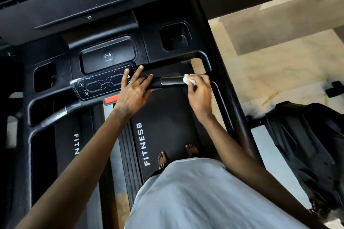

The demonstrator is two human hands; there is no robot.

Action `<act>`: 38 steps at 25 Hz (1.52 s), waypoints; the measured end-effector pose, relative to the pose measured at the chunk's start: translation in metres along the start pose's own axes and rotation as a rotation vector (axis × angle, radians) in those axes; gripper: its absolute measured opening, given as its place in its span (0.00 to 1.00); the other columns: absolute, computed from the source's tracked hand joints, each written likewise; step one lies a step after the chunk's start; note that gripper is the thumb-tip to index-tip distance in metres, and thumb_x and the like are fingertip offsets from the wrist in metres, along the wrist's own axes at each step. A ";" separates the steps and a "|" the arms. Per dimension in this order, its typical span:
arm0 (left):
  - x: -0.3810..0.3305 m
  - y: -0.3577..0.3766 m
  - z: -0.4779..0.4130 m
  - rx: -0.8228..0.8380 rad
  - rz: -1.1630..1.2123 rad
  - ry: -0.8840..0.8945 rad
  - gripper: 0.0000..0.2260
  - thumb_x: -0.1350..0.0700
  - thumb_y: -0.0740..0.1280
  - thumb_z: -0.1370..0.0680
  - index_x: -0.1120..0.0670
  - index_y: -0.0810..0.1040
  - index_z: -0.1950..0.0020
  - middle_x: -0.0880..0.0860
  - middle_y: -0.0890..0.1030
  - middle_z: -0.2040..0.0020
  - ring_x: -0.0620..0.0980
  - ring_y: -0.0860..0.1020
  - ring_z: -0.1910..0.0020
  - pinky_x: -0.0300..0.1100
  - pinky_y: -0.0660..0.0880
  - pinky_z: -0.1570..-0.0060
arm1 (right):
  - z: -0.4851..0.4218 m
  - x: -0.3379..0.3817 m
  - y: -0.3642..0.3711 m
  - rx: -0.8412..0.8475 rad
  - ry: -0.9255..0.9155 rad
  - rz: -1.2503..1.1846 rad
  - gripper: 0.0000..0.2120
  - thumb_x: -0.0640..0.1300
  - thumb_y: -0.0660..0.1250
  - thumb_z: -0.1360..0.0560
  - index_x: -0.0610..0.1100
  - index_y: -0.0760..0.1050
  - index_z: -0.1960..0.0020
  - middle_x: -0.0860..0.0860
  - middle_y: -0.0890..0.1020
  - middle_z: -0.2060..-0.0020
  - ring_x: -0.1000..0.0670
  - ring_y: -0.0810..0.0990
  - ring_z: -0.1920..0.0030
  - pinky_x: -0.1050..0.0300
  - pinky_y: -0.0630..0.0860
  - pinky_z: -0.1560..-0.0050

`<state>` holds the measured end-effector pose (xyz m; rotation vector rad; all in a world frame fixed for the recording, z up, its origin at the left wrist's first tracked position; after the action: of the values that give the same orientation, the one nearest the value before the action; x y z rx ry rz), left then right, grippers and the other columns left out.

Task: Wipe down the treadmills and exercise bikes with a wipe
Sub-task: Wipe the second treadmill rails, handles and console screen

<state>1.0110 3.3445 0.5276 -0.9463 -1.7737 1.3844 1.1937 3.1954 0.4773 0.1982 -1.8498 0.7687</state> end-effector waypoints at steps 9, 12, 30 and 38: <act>0.012 0.011 0.001 -0.068 0.103 0.066 0.21 0.52 0.69 0.20 0.59 0.75 0.29 0.57 0.82 0.42 0.56 0.67 0.24 0.55 0.55 0.24 | 0.001 -0.023 0.018 -0.642 1.073 -0.920 0.04 0.34 0.71 0.24 0.40 0.78 0.55 0.50 0.83 0.58 0.55 0.83 0.59 0.58 0.82 0.48; 0.014 0.015 0.002 -0.103 0.112 0.080 0.21 0.51 0.69 0.20 0.58 0.76 0.30 0.55 0.83 0.44 0.55 0.68 0.26 0.54 0.56 0.24 | -0.004 -0.044 0.017 -0.578 1.179 -1.031 0.02 0.40 0.65 0.22 0.43 0.74 0.53 0.52 0.77 0.57 0.56 0.79 0.58 0.61 0.79 0.49; 0.029 0.010 0.000 -0.035 0.028 0.157 0.24 0.45 0.69 0.22 0.56 0.76 0.30 0.58 0.71 0.25 0.55 0.59 0.21 0.53 0.42 0.23 | 0.011 0.003 -0.005 -0.185 0.231 0.044 0.11 0.35 0.69 0.23 0.41 0.82 0.42 0.53 0.76 0.44 0.57 0.79 0.47 0.75 0.71 0.42; 0.035 0.001 -0.001 0.021 -0.016 0.155 0.29 0.41 0.68 0.22 0.57 0.73 0.27 0.56 0.68 0.24 0.54 0.58 0.20 0.58 0.44 0.24 | 0.020 0.031 0.028 0.014 -0.085 0.215 0.13 0.32 0.65 0.22 0.39 0.81 0.40 0.47 0.78 0.42 0.50 0.77 0.40 0.72 0.64 0.33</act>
<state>0.9942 3.3756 0.5301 -0.9989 -1.6450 1.2812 1.1522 3.2125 0.4890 0.0408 -1.9679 0.9336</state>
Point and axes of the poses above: each hand's wrist, its own z-axis away from the middle knuckle, its own y-axis out of the palm, x = y × z, the point moved 3 cm from there along -z, towards the middle knuckle
